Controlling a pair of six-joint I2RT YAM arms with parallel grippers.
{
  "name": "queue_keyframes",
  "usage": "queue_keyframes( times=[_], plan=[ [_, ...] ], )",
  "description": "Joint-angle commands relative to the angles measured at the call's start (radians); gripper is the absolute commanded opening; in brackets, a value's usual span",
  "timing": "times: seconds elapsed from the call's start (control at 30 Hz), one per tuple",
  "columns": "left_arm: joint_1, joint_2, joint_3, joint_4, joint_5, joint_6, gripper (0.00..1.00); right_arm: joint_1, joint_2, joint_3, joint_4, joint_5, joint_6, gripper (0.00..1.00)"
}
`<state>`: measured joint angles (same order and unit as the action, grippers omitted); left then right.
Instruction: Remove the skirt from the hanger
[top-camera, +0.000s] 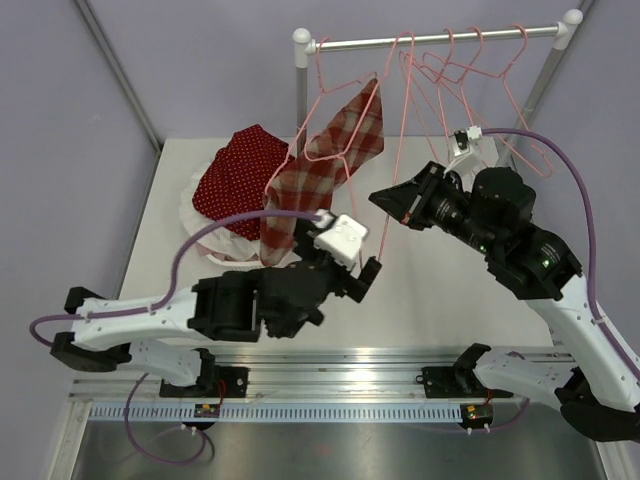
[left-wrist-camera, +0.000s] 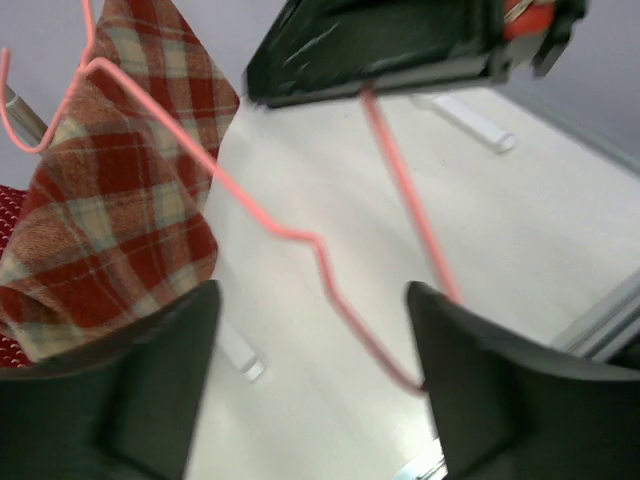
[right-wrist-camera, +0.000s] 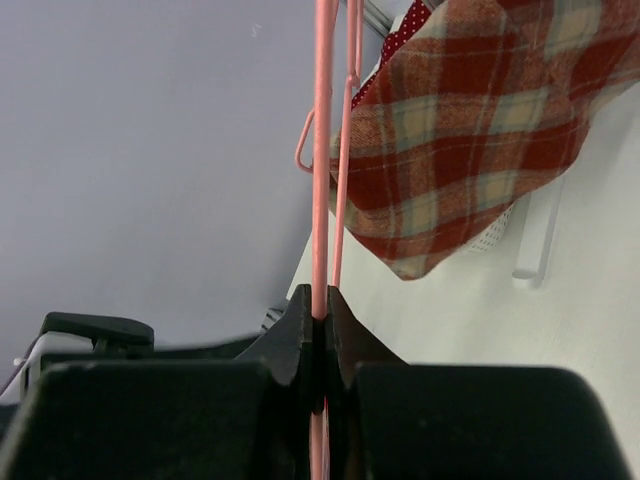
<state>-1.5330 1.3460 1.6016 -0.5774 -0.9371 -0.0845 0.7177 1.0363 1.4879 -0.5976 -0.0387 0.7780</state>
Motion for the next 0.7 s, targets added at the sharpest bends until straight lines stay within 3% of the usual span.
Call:
queue_keyframes(
  times=[0.0,0.2,0.27,0.37,0.47,0.57,0.67],
  plan=[
    [0.019,-0.269,-0.229,0.38,0.107,-0.041,0.98,0.002,-0.056,0.038,0.045,0.033,-0.042,0.0],
    [0.206,-0.651,-0.586,0.678,0.464,-0.156,0.99,0.002,-0.119,0.081,-0.001,0.063,-0.062,0.0],
    [0.29,-0.682,-0.668,0.761,0.59,-0.225,0.99,0.002,-0.171,0.057,0.097,0.043,-0.057,0.0],
    [0.353,-0.654,-0.724,0.841,0.722,-0.311,0.99,0.002,-0.205,-0.006,0.221,-0.024,-0.039,0.0],
    [0.431,-0.573,-0.758,1.017,0.959,-0.446,0.99,0.0,-0.206,-0.031,0.335,-0.099,-0.017,0.0],
    [0.479,-0.474,-0.756,1.183,1.087,-0.575,0.98,0.002,-0.194,-0.04,0.421,-0.141,0.001,0.0],
    [0.49,-0.411,-0.738,1.277,1.129,-0.606,0.97,0.002,-0.185,-0.04,0.458,-0.148,0.007,0.0]
  ],
)
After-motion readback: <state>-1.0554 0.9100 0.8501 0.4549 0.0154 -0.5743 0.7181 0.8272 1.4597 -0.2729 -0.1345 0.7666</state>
